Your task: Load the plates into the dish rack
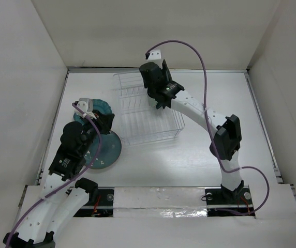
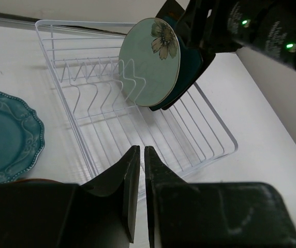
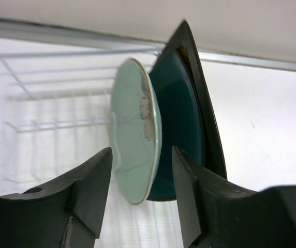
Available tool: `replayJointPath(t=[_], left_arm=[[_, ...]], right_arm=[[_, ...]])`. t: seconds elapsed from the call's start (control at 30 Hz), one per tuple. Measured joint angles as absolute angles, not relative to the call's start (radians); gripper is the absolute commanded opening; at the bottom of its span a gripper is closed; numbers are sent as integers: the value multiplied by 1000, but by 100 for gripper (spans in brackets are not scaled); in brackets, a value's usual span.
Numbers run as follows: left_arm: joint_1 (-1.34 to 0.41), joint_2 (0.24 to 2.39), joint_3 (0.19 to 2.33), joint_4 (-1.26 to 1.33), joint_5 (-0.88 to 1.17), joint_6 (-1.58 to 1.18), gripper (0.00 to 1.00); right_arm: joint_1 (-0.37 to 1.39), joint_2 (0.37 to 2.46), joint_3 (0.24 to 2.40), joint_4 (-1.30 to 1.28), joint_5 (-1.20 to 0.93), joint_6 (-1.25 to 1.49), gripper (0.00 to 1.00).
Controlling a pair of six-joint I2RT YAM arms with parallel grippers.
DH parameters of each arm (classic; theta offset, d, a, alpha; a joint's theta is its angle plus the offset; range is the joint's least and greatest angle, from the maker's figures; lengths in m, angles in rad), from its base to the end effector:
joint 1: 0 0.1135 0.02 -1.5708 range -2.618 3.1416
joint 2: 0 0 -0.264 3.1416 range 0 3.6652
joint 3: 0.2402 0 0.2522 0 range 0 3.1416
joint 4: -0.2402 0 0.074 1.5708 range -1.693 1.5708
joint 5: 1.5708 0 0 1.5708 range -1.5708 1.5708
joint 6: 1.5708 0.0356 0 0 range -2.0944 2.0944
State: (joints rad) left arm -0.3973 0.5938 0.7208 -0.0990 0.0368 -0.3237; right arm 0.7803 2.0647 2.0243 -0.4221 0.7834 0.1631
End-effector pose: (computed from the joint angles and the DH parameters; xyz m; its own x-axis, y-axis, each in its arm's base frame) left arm 0.1342 -0.0577 0.3548 -0.1093 -0.2988 -0.9480 0.4070 0.8567 -0.3170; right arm 0.3596 0.3206 0.3517 -0.3209 -0.1558 -0.9342 0.0026 0.9862 -0.1654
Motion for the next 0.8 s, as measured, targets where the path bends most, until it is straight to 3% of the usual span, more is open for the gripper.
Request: replayJointPath(t=[0.07, 0.17, 0.2, 0.27, 0.3, 0.47, 0.63, 0.8], left_arm=[[-397, 593, 721, -99, 37, -323, 7], [-397, 593, 721, -99, 36, -323, 7], [-397, 593, 721, -99, 36, -324, 7], [-397, 593, 721, -99, 37, -324, 7], [-397, 592, 721, -99, 37, -324, 7], [-397, 583, 721, -99, 37, -324, 7], [-397, 557, 722, -100, 37, -326, 7], [-397, 514, 722, -102, 31, -327, 8]], right_arm=[[795, 2016, 2009, -402, 762, 166, 63], [826, 1930, 1964, -379, 735, 181, 61], [840, 1896, 1933, -361, 728, 187, 48], [877, 1817, 1844, -323, 722, 207, 7], [905, 1768, 1780, -282, 722, 233, 0], [1121, 1523, 1365, -49, 696, 393, 0], [1306, 1530, 1156, 99, 660, 643, 2], [1438, 1626, 962, 286, 701, 929, 42]])
